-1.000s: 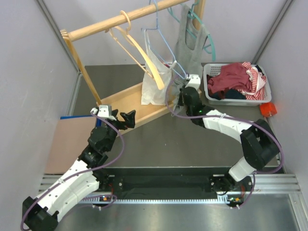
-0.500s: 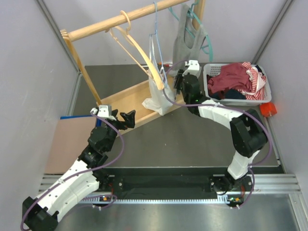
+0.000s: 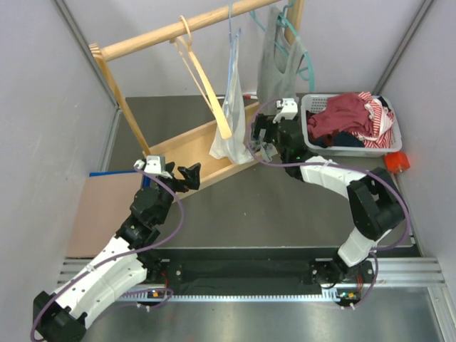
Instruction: Place the tank top on the hanger
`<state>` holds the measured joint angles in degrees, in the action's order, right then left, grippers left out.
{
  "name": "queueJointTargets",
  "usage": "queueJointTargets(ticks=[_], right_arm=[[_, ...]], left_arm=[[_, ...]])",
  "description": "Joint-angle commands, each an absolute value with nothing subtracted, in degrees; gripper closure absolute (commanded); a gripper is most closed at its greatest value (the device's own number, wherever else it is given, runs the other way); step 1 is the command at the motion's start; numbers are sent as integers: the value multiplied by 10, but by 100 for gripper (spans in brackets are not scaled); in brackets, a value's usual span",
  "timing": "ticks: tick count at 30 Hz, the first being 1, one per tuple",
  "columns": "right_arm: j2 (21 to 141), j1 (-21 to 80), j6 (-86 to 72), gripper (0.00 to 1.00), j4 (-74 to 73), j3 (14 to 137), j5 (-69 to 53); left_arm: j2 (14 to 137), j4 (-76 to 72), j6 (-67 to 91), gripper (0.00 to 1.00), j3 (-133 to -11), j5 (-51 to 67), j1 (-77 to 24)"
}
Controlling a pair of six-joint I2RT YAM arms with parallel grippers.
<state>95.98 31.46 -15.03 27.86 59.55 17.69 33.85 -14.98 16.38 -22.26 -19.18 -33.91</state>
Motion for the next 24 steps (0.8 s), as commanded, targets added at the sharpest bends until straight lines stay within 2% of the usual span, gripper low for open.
queueJointTargets(ticks=[1,10,24], right_arm=[[902,312,-151,0,324,549,119],[746,322,-161,0,332,401,98],[445,323,-192,0,92,247,203]], left_arm=[[330,-158,166,1,-223,-196,-340],[326,-156,166,1,-222,-201,-339],[327,-154,171,1,-221,-222,-339]])
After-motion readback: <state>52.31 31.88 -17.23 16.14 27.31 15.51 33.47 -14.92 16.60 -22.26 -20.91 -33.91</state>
